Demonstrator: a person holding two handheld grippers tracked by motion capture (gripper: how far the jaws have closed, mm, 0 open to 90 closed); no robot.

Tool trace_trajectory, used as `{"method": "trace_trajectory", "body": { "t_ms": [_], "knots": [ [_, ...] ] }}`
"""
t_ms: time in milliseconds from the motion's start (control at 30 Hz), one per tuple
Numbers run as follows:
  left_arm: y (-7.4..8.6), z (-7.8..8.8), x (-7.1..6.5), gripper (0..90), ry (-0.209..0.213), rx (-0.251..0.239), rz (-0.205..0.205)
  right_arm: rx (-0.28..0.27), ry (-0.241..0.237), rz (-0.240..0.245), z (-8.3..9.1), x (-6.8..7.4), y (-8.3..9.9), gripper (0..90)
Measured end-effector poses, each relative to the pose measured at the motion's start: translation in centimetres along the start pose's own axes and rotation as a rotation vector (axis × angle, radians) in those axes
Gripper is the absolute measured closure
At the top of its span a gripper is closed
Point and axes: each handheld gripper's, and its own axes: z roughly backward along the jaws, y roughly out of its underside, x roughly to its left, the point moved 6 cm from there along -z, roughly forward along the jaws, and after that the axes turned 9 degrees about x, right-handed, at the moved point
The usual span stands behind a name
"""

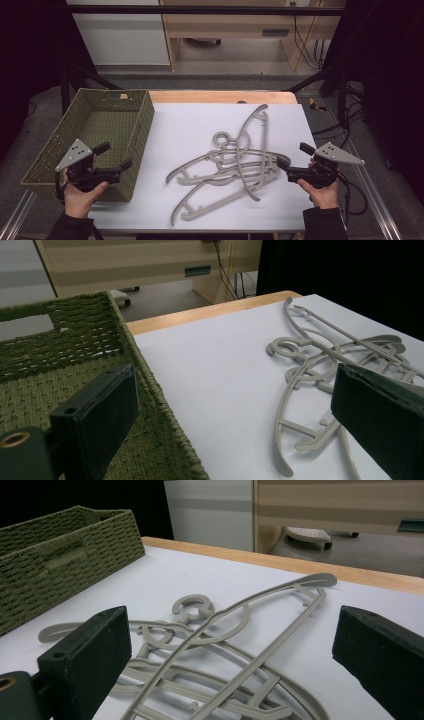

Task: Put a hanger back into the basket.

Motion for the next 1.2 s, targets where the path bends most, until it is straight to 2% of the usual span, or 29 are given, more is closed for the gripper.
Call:
{"method": "trace_trajectory", "body": {
  "t_ms": [300,467,500,533,600,700,733,867,933,967,1200],
  "knots": [
    [-0.3,-0.3,-1.5,5.6,0.021,-0.006,-0.016,0.006,-0.004,0.004,-0.2,0.2,0.0,2.5],
    [-0.6,-0.7,-2.8,6.0,0.038,-0.006,-0.022,0.011,-0.004,0.009,-0.4,0.5,0.0,2.5],
    [-0.6,-1.1,-3.5,6.4,0.047,-0.006,-0.021,0.011,-0.008,0.009,-0.4,0.6,0.0,2.6],
    [-0.6,-1.1,-3.5,6.5,0.047,-0.006,-0.021,0.011,-0.008,0.009,-0.4,0.6,0.0,2.6],
    [-0.6,-1.8,-4.5,6.6,0.060,0.011,-0.027,0.015,-0.009,0.011,-0.5,0.6,0.0,2.5],
    [-0.7,-2.4,-5.3,6.6,0.065,0.026,-0.038,0.017,-0.010,0.010,-0.6,0.7,0.0,2.5],
    [-0.7,-3.0,-6.0,6.9,0.073,0.036,-0.042,0.020,-0.017,0.010,-0.7,0.8,0.1,2.6],
    [-1.0,-4.1,-7.0,7.6,0.076,0.057,-0.054,0.028,-0.014,0.012,-1.0,1.0,0.1,2.6],
    [-1.3,-5.3,-8.0,7.7,0.098,0.075,-0.054,0.031,-0.019,0.016,-1.1,1.1,0.1,2.6],
    [-1.3,-5.3,-8.0,7.7,0.098,0.075,-0.054,0.031,-0.019,0.016,-1.1,1.1,0.1,2.6],
    [-2.2,-8.5,-10.3,7.9,0.151,0.119,-0.053,0.035,-0.015,0.028,-1.1,1.2,0.1,2.5]
  ]
}}
